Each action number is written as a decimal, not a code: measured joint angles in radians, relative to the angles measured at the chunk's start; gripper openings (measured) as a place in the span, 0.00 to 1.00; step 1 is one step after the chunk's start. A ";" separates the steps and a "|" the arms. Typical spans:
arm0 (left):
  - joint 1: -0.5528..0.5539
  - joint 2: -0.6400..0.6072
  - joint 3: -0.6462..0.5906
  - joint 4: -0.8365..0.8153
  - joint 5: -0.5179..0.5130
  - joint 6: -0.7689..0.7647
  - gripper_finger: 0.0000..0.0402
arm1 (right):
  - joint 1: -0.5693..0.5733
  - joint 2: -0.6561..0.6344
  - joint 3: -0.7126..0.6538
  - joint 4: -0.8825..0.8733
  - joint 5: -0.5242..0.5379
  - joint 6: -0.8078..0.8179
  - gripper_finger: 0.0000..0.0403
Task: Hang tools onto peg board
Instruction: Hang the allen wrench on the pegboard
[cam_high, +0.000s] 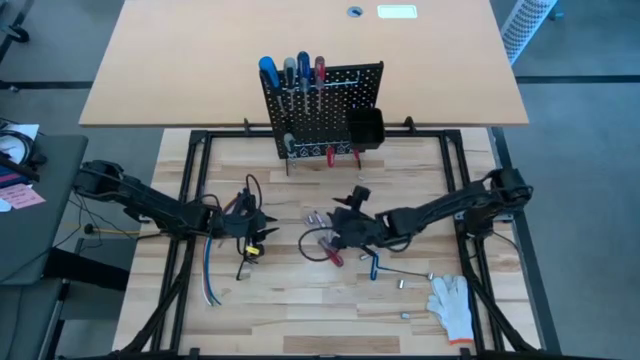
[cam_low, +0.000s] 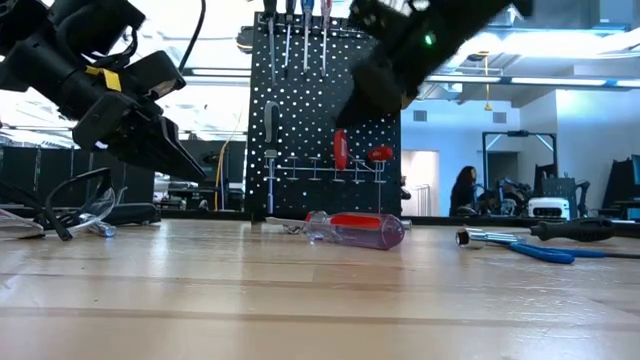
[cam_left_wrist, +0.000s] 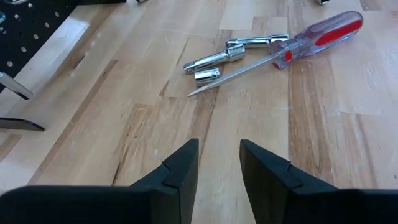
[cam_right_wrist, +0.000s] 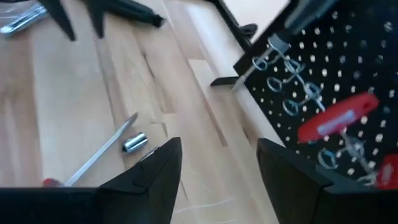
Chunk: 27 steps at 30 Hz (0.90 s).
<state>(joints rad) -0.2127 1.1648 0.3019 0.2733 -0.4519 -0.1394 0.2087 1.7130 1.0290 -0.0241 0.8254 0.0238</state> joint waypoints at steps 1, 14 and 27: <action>-0.001 0.000 0.000 0.000 0.000 0.000 0.28 | -0.006 0.000 -0.035 0.059 0.007 0.002 0.53; -0.002 0.000 0.000 0.014 0.000 0.011 0.28 | -0.209 0.008 -0.161 0.344 -0.256 0.192 0.67; -0.002 0.000 0.000 0.017 0.000 0.005 0.28 | -0.249 0.104 -0.161 0.397 -0.102 0.330 0.69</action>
<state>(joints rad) -0.2150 1.1645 0.3018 0.2900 -0.4519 -0.1345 -0.0404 1.8172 0.8677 0.3728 0.7236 0.3536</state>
